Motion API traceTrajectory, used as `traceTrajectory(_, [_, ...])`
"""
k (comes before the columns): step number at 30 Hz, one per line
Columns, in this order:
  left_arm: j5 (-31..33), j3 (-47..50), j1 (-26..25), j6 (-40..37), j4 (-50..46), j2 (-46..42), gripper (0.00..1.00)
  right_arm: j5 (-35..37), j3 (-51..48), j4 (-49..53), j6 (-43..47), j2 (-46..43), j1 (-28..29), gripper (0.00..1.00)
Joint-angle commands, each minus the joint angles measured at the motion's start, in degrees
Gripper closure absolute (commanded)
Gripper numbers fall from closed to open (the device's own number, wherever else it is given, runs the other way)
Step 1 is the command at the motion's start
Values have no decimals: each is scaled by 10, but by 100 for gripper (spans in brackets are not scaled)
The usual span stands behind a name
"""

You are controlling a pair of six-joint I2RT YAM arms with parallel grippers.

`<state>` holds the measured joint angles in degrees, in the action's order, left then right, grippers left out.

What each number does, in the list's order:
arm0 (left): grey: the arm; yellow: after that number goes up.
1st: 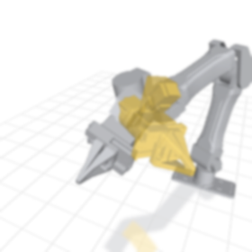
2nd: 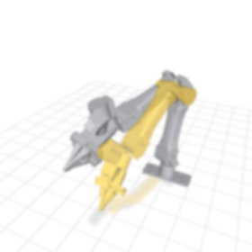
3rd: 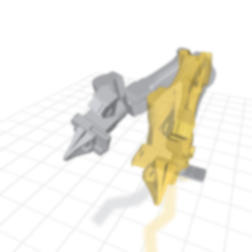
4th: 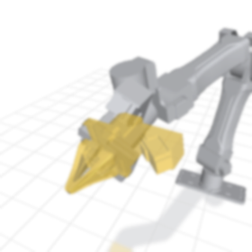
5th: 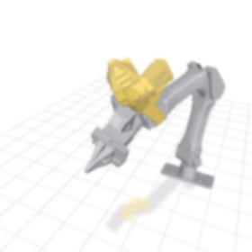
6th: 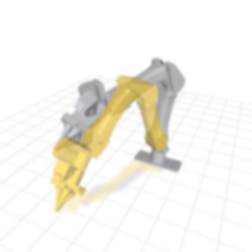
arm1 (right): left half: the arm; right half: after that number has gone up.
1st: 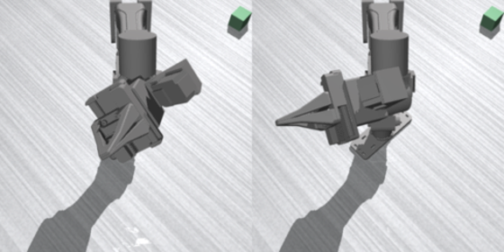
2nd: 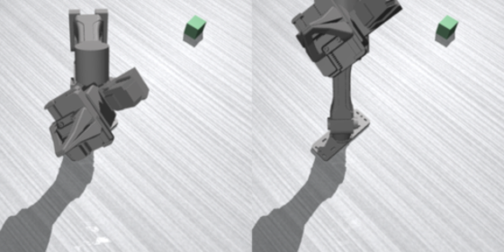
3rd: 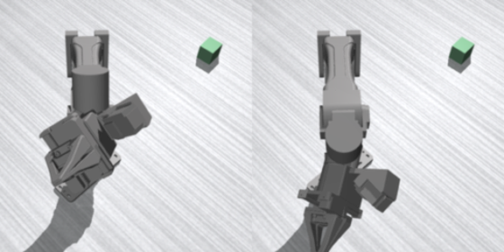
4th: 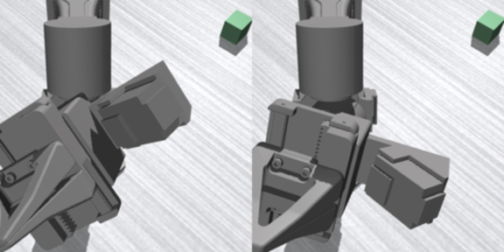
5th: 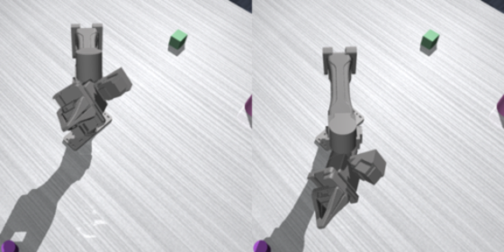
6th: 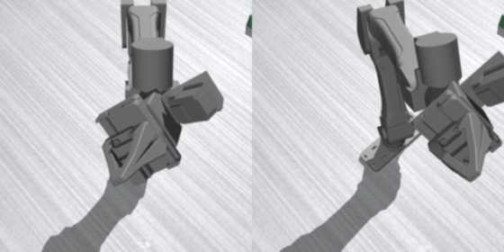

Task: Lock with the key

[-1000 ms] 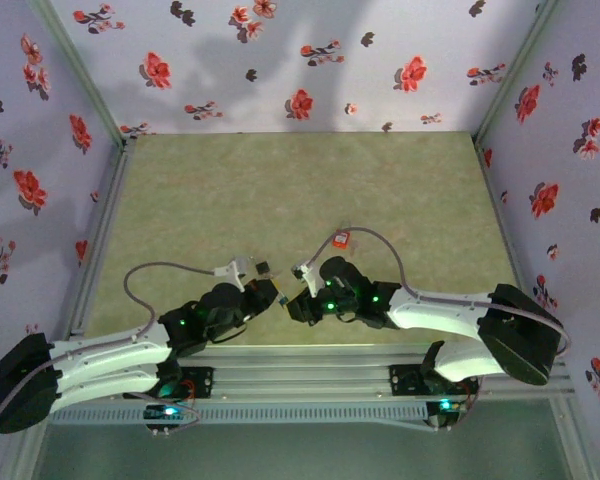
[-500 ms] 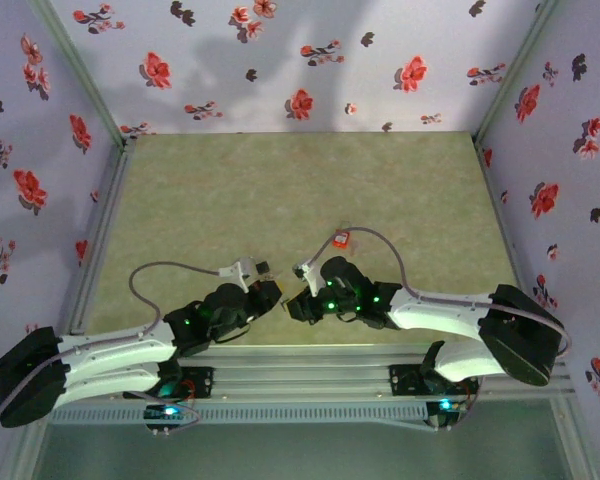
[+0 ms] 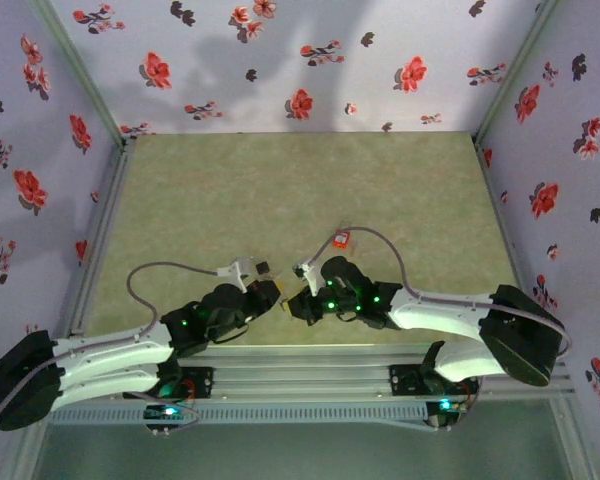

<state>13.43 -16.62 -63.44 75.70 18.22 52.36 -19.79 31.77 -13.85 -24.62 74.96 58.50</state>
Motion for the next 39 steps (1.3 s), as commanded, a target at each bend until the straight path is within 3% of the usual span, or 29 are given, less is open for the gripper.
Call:
traceTrajectory(1, [8, 9, -5, -19, 21, -16, 100, -16, -5, -15, -2, -16, 0, 100])
traceTrajectory(11, [11, 35, -5, -38, 14, -59, 100, -66, -18, -23, -2, -50, -1, 100])
traceTrajectory(26, [7, 84, -4, -77, -4, -161, 100, -231, -55, -128, -66, -84, -33, 100])
traceTrajectory(39, [5, 95, -5, -85, -5, -173, 100, -262, -52, -156, -88, -59, -36, 100])
